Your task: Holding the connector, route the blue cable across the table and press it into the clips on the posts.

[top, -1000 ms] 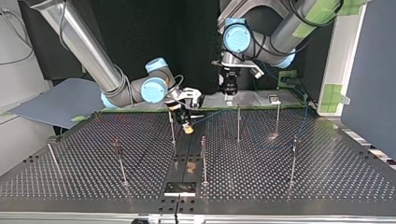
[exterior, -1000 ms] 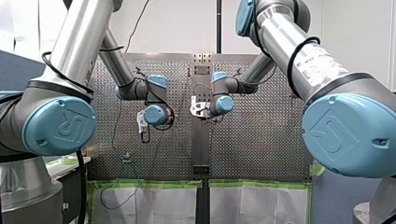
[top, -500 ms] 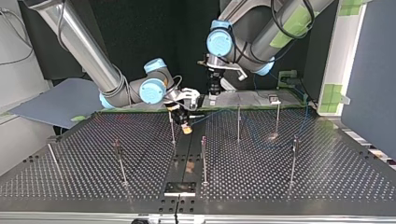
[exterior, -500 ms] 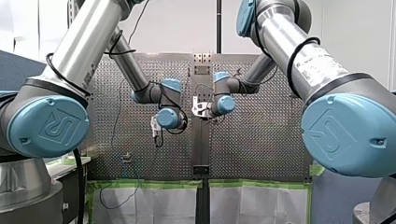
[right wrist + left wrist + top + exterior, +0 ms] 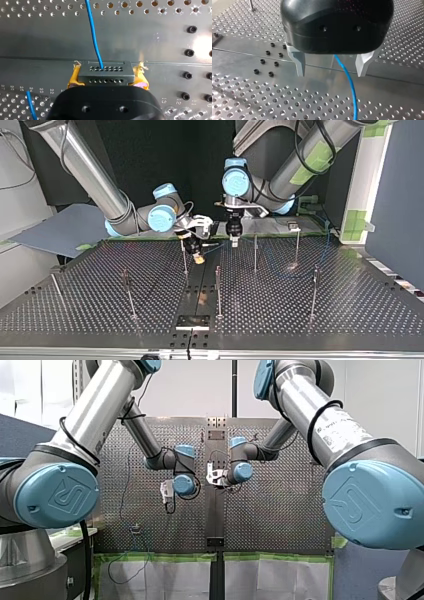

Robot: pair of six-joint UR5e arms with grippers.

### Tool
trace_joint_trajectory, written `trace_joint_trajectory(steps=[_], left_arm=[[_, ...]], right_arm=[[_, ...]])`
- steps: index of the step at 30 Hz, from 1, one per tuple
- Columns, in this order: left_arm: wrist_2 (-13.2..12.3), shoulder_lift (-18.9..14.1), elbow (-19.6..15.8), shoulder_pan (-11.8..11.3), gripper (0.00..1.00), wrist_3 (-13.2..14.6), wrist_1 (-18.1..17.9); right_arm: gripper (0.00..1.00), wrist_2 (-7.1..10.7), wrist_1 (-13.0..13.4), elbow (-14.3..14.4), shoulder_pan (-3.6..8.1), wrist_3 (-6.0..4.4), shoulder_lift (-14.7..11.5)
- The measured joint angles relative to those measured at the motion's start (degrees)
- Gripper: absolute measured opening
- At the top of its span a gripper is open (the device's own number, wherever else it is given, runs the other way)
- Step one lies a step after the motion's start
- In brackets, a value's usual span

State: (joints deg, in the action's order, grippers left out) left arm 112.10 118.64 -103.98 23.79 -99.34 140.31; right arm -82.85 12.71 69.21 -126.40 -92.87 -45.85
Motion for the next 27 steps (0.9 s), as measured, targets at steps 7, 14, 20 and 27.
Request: trace_joint_trajectory(steps=[7, 14, 20, 27], left_arm=[[-1.84, 0.72, 0.46, -0.5, 1.0, -0.38, 1.52], [-1.68, 3.66, 2.62, -1.59, 1.0, -0.47, 2.4], [-1.8, 4.55, 4.47, -1.83, 1.0, -0.47, 3.63], [-1.62, 4.6, 4.67, -1.39, 1.0, -0.5, 4.36]], right_arm=[[0.0, 0.05, 0.05, -0.02, 0.12, 0.03, 0.0], [0.0, 0.07, 0.05, -0.05, 0.13, 0.04, -0.01], [0.0, 0.21, -0.08, -0.03, 0.2, 0.06, -0.03], [0.0, 0.22, -0.04, -0.06, 0.22, 0.01, -0.05]])
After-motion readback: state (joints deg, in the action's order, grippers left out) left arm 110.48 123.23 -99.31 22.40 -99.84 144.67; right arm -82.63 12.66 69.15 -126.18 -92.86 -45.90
